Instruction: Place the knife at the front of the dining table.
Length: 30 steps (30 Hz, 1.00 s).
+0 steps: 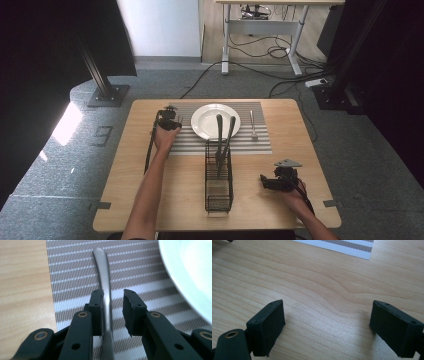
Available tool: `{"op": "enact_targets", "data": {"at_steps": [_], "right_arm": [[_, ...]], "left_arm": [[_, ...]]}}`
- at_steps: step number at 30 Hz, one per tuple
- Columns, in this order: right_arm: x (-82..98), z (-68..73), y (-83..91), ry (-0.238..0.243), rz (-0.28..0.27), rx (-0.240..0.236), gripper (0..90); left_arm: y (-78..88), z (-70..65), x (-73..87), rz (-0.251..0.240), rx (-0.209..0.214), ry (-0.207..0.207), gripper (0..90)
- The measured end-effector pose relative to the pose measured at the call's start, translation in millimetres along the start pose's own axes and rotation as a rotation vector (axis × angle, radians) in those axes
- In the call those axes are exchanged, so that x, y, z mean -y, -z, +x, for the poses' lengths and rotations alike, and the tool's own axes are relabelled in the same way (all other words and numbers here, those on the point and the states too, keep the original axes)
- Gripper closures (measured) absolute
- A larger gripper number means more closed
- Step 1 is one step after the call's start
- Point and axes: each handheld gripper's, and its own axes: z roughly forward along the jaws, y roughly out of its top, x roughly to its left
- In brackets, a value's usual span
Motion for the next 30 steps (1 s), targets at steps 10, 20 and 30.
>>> {"op": "enact_targets", "data": {"at_steps": [10,20,30], "right_arm": [[0.0,0.9,0.3,0.004,0.003,-0.005,13.0],[-0.1,0.9,0.3,0.006,0.003,-0.007,13.3],[0.3,1.0,0.9,0.01,0.006,-0.012,13.2]], "left_arm": [[4.1,0.1,23.6,0.012,-0.006,-0.017,73.2],[-0.1,-5.3,15.1,0.029,-0.046,-0.035,80.2],[-17.0,0.3,-6.7,0.009,-0.042,0.021,80.2]]}}
